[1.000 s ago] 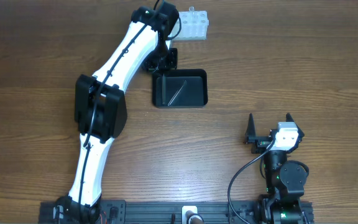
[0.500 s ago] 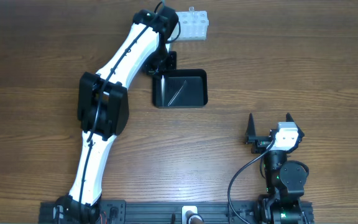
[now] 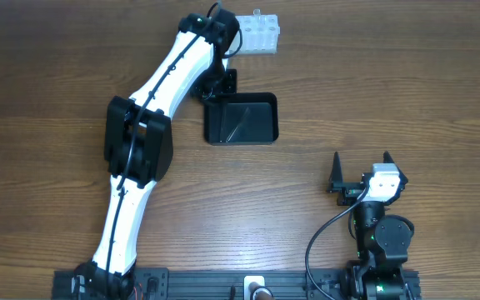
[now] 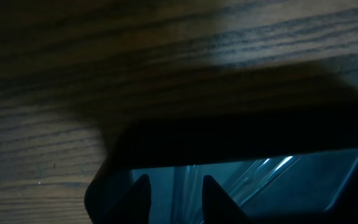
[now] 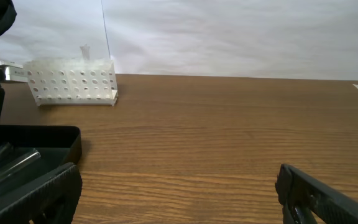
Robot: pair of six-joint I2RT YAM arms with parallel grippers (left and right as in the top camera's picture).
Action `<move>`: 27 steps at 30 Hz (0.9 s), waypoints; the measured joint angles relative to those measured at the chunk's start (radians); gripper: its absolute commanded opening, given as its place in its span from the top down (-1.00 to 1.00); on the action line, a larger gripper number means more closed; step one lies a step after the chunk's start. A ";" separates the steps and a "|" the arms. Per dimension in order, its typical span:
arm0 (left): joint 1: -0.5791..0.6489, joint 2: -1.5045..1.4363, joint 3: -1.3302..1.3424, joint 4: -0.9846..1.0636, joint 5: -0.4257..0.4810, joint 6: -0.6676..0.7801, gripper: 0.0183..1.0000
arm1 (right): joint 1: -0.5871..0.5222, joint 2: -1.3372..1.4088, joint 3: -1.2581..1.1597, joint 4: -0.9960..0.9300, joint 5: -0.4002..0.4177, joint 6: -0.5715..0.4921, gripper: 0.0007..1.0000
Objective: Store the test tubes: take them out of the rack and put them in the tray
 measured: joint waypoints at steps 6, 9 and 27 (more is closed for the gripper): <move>0.000 -0.016 0.000 -0.007 0.000 0.000 0.31 | 0.000 0.000 0.000 0.000 0.000 0.000 -0.98; 0.000 -0.072 -0.001 -0.007 -0.001 0.000 0.20 | 0.000 0.000 0.000 0.000 0.000 0.000 -0.99; 0.000 -0.637 -0.116 0.156 -0.225 -0.040 -0.34 | 0.000 0.000 0.000 0.000 0.000 0.000 -0.99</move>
